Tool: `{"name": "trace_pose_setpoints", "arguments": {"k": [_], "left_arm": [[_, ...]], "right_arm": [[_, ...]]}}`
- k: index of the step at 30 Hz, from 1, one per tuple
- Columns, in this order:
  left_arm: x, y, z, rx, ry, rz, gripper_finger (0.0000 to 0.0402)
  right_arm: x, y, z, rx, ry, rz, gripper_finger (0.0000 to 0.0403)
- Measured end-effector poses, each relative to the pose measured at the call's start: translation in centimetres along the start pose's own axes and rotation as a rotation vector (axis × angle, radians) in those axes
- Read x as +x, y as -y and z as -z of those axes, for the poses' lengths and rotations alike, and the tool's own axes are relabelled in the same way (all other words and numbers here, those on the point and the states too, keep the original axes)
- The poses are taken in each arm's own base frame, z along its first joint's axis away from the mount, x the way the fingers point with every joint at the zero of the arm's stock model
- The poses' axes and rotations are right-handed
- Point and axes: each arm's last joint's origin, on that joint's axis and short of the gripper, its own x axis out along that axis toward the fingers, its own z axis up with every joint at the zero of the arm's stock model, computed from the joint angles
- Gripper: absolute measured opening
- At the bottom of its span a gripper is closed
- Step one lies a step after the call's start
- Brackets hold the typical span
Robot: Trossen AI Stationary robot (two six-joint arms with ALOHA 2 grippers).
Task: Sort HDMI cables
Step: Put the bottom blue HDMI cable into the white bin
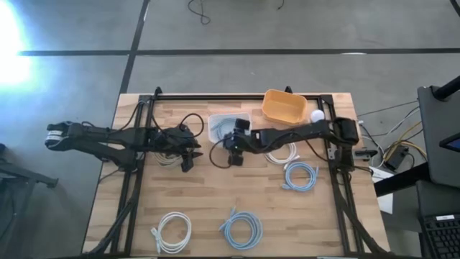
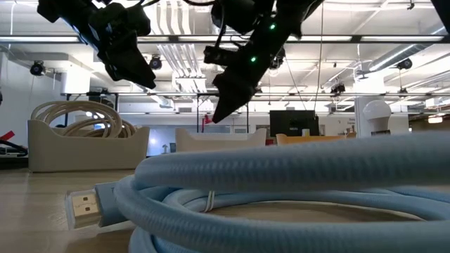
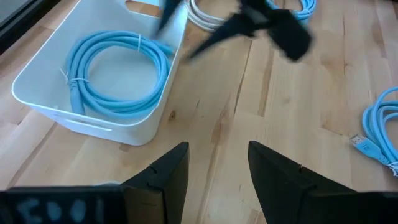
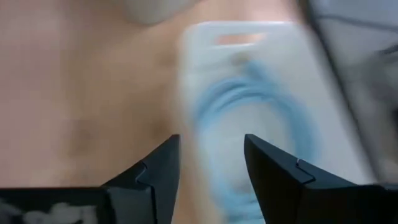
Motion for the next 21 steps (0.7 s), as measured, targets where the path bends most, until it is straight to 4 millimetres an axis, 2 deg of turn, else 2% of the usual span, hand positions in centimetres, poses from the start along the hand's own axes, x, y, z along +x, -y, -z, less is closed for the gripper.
{"name": "trace_pose_setpoints", "arguments": {"k": [4, 9, 13, 17, 21], "left_arm": [[0.0, 0.0, 0.0, 0.0, 0.0, 0.0, 0.017], [0.0, 0.0, 0.0, 0.0, 0.0, 0.0, 0.017], [0.0, 0.0, 0.0, 0.0, 0.0, 0.0, 0.017], [0.0, 0.0, 0.0, 0.0, 0.001, 0.0, 0.017], [0.0, 0.0, 0.0, -0.003, 0.0, 0.0, 0.017]], "right_arm": [[-1.7, -2.0, 0.4, 0.003, -0.045, -0.226, 0.0184], [-3.5, -5.5, 0.9, -0.021, -0.095, -0.48, 0.0184], [-4.7, -7.8, 1.2, -0.056, -0.098, -0.547, 0.0184], [-5.2, -8.6, 1.4, -0.05, -0.118, -0.578, 0.0185], [-5.7, -9.4, 1.6, -0.019, -0.146, -0.691, 0.0185]]}}
